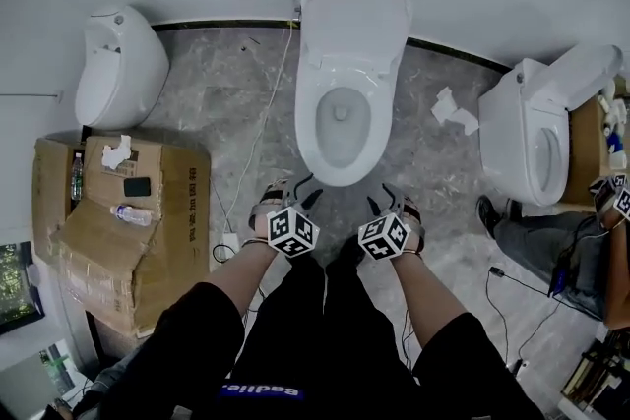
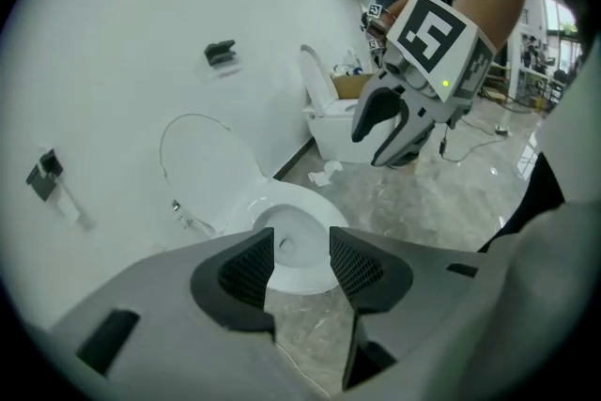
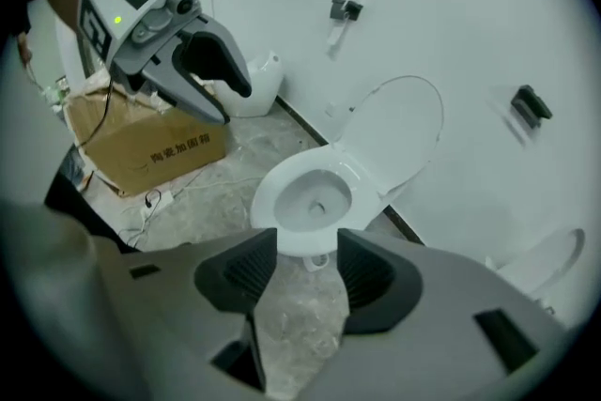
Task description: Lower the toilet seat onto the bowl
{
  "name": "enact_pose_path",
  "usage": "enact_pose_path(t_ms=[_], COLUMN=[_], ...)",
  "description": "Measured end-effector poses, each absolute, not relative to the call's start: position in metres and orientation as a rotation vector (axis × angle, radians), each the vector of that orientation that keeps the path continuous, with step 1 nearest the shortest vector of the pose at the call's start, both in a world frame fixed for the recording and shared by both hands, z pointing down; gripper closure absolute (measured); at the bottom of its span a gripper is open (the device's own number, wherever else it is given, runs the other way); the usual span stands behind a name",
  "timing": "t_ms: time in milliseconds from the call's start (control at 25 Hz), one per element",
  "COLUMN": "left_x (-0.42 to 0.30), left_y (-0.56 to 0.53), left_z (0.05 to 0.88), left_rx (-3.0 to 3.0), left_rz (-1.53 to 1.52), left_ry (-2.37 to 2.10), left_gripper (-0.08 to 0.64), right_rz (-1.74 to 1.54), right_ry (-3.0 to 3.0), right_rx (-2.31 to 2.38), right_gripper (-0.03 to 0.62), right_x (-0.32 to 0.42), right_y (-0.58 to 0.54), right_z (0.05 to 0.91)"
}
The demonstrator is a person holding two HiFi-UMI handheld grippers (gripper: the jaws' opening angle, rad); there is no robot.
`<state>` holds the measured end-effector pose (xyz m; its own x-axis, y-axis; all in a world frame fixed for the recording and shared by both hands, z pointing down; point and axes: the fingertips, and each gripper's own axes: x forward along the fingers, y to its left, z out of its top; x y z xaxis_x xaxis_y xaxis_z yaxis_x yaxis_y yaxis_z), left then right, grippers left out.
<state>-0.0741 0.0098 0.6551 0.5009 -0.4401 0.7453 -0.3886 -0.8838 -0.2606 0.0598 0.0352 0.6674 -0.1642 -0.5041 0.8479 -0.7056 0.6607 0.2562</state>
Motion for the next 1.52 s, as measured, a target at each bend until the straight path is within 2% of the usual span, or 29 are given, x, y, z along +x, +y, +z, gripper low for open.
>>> enact_pose_path(t_ms=[480, 680, 840, 1040, 1280, 1520], left_x=[-0.061, -0.059, -0.06, -0.057, -0.055, -0.057], left_y=[0.015, 0.007, -0.004, 0.004, 0.019, 0.024], left_z=[0.496, 0.431, 0.374, 0.331, 0.296, 0.264], left_rx=[-2.971, -3.024, -3.029, -3.062, -3.063, -3.079], left_rz=[-0.977, -0.781, -0.602, -0.466, -0.352, -0.223], left_ry=[1.108, 1.167, 1.193, 1.142, 1.132, 1.152], left_gripper=[0.397, 0.419, 0.471, 0.507, 0.541, 0.543], right_rz=[0.347, 0.388, 0.362, 0.36, 0.308, 0.262], right_ry=[-2.034, -2.156, -2.255, -2.395, -2.532, -2.613], right_rx=[1.192, 1.289, 1.325, 1.311, 1.264, 1.312], right_gripper=[0.4, 0.433, 0.485, 0.53, 0.547, 0.558], right_x=[0.031, 0.019, 0.008, -0.013, -0.034, -0.031], right_y=[0.016, 0.008, 0.002, 0.002, 0.013, 0.023], right_z=[0.496, 0.436, 0.39, 0.346, 0.3, 0.264])
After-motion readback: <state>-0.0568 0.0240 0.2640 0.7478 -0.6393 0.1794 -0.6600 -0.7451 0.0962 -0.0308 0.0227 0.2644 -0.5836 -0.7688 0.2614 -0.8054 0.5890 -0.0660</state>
